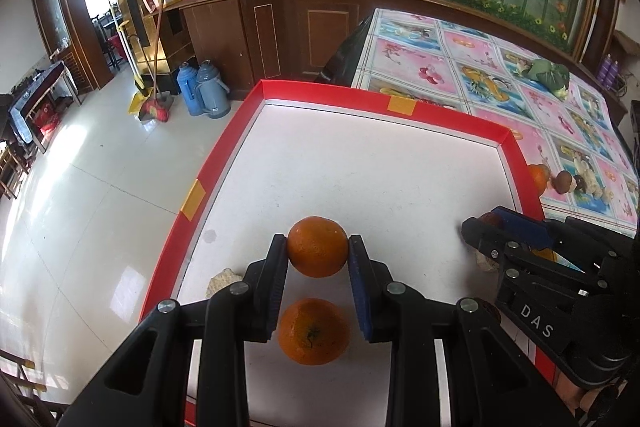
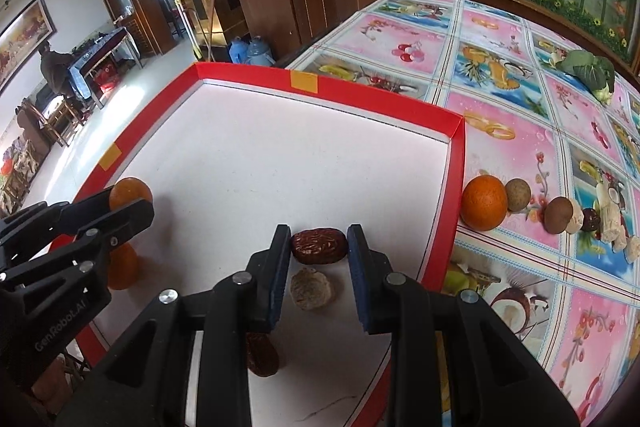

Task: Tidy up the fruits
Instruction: 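Carry the orange and date into the white tray while both grippers open, then move both grippers back to the fruit row, then grasp a brown round fruit with the left gripper while the right grasps a beige cube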

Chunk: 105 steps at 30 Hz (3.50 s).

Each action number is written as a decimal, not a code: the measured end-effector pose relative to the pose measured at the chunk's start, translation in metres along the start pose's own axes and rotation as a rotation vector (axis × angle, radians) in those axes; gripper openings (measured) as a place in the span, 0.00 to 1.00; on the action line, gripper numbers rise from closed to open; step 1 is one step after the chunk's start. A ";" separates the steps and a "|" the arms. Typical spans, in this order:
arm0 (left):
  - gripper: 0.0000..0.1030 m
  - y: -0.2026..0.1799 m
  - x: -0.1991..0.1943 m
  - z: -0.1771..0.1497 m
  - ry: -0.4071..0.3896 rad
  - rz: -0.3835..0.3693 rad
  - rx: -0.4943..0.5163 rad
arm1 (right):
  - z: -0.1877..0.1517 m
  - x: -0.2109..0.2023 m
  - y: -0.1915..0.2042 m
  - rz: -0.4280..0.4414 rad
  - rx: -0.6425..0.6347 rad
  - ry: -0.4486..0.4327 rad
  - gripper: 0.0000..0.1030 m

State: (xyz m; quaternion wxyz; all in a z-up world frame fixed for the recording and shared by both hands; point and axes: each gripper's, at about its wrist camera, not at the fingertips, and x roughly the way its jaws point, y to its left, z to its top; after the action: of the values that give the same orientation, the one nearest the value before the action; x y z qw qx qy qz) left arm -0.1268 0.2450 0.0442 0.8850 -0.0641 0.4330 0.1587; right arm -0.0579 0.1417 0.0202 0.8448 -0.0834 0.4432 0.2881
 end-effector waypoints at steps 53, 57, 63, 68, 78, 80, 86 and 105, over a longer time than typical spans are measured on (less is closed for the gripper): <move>0.55 -0.215 0.008 0.026 -0.030 -0.285 0.388 | -0.075 -0.102 -0.283 -0.220 0.400 -0.140 0.57; 0.48 -0.231 0.016 0.026 -0.018 -0.303 0.439 | -0.069 -0.095 -0.287 -0.212 0.383 -0.127 0.57; 0.45 -0.241 0.028 0.028 -0.001 -0.320 0.468 | -0.059 -0.085 -0.281 -0.209 0.337 -0.117 0.57; 0.35 -0.244 0.039 0.028 0.034 -0.344 0.467 | -0.054 -0.073 -0.276 -0.253 0.301 -0.088 0.56; 0.19 -0.246 0.053 0.036 0.080 -0.381 0.433 | -0.048 -0.066 -0.274 -0.298 0.258 -0.085 0.45; 0.19 -0.245 0.055 0.039 0.087 -0.391 0.417 | -0.048 -0.067 -0.275 -0.299 0.260 -0.087 0.38; 0.20 -0.245 0.054 0.040 0.083 -0.362 0.406 | -0.048 -0.068 -0.277 -0.293 0.270 -0.093 0.30; 0.24 -0.256 0.063 0.048 0.070 -0.360 0.405 | -0.049 -0.068 -0.277 -0.287 0.272 -0.093 0.30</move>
State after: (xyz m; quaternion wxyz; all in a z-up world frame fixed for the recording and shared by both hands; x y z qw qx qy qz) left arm 0.0306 0.0305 0.0181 0.8782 0.0329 0.4680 -0.0934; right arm 0.0329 -0.1331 0.0138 0.9003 -0.0175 0.4220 0.1057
